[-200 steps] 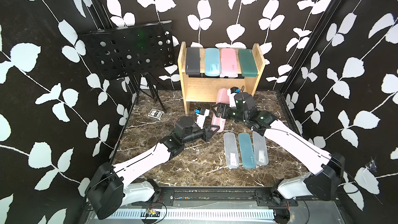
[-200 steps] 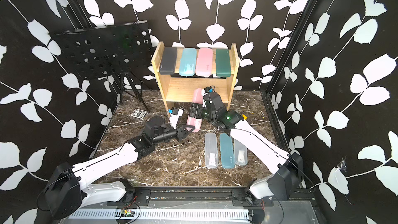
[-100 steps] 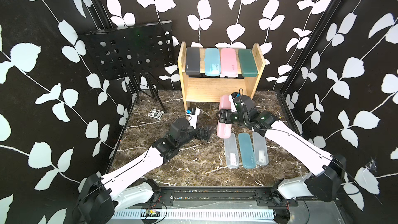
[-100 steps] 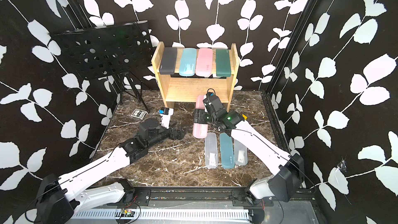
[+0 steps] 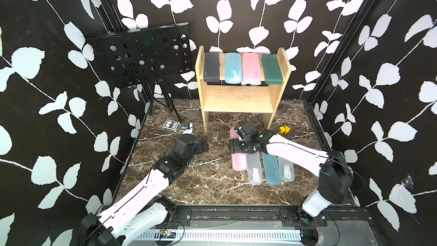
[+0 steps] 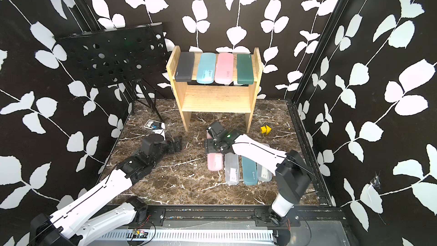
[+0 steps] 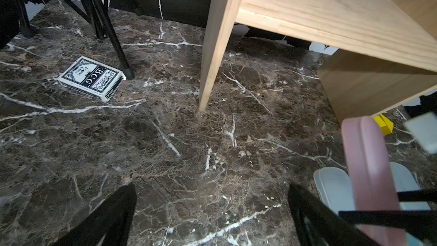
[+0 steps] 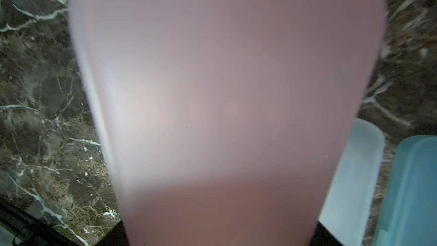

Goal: Remove the pencil cases from the shelf
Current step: Place the pencil case at the center of the board.

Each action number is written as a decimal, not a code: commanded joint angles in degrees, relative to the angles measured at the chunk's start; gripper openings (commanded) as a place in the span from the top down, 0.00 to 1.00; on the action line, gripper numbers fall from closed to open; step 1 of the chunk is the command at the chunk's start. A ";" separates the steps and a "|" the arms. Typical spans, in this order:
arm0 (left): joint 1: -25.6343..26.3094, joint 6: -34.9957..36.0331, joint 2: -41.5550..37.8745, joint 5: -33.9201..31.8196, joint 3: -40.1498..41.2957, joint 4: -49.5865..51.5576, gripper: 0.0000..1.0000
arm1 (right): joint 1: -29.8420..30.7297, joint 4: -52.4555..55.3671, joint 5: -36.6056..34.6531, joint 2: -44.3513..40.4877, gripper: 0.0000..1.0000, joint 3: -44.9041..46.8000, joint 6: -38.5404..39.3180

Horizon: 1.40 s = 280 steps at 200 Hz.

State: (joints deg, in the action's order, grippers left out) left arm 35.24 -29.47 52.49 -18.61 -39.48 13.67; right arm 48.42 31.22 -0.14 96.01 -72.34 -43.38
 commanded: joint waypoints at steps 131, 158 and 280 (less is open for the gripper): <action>-0.71 -0.58 1.08 2.52 2.40 0.66 0.01 | 3.02 1.90 -4.18 8.66 0.22 3.04 -7.23; -0.79 -1.28 0.98 2.79 3.13 0.09 0.01 | 3.21 2.33 -4.34 9.39 0.22 3.78 -7.34; -0.97 -1.84 0.93 5.12 2.58 -0.64 0.01 | 3.69 2.15 -6.78 7.19 0.02 1.71 -5.25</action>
State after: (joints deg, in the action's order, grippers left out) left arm 34.61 -30.50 53.89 -15.09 -36.67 13.78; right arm 51.44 32.71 -4.43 106.15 -70.00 -50.43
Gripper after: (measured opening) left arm 0.987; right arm 0.968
